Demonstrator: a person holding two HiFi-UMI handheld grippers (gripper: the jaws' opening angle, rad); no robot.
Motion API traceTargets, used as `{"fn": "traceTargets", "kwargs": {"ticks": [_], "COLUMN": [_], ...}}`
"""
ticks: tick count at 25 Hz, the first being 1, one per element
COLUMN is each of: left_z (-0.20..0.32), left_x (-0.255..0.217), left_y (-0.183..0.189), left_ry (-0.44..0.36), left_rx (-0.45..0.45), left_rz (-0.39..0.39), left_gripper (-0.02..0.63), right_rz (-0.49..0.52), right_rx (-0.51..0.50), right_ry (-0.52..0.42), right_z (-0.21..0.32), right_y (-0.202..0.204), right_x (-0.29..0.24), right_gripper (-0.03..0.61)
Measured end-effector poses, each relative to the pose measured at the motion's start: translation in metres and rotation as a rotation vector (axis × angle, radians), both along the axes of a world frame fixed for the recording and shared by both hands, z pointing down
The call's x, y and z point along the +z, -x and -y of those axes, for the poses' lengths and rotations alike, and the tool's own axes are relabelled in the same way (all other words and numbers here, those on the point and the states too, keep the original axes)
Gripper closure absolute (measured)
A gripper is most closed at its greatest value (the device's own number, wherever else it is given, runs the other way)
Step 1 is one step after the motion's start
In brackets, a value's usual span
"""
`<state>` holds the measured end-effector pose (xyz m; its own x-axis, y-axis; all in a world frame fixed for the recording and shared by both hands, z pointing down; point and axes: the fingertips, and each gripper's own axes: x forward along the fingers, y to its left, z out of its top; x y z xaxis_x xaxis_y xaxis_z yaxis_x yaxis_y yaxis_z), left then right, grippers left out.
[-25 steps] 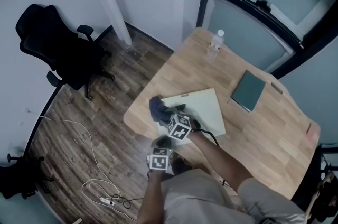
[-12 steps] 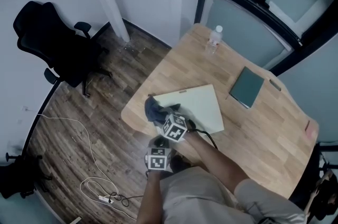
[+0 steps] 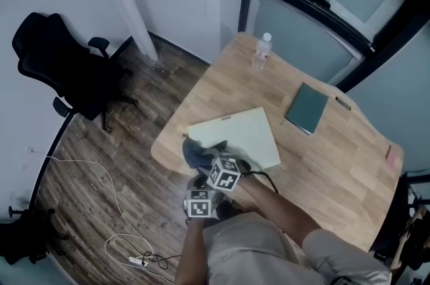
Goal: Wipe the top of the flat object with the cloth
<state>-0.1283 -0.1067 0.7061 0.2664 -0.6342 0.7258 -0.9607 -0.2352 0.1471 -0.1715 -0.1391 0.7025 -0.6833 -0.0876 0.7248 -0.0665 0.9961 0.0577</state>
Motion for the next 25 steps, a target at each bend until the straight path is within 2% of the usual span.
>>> {"fn": "traceTargets", "kwargs": {"ticks": [4, 11, 17, 21, 25], "left_z": [0.001, 0.001, 0.002, 0.002, 0.0], "left_x": [-0.001, -0.001, -0.003, -0.004, -0.002], "left_y": [-0.002, 0.001, 0.0, 0.0, 0.001], "left_ry": [0.015, 0.008, 0.001, -0.005, 0.003], "left_rx": [0.016, 0.041, 0.034, 0.045, 0.034], "left_rz": [0.002, 0.031, 0.018, 0.045, 0.039], "left_gripper": [0.606, 0.606, 0.606, 0.606, 0.606], "right_rz": [-0.024, -0.037, -0.052, -0.057, -0.065], "right_rx": [-0.003, 0.078, 0.169, 0.246, 0.333], "right_ry": [-0.04, -0.04, -0.035, -0.034, -0.03], "right_z": [0.005, 0.025, 0.051, 0.066, 0.083], "right_y": [-0.015, -0.061, -0.099, -0.128, -0.158], "right_x": [0.0, -0.002, -0.004, -0.005, -0.004], "right_gripper": [0.443, 0.442, 0.442, 0.442, 0.442]}}
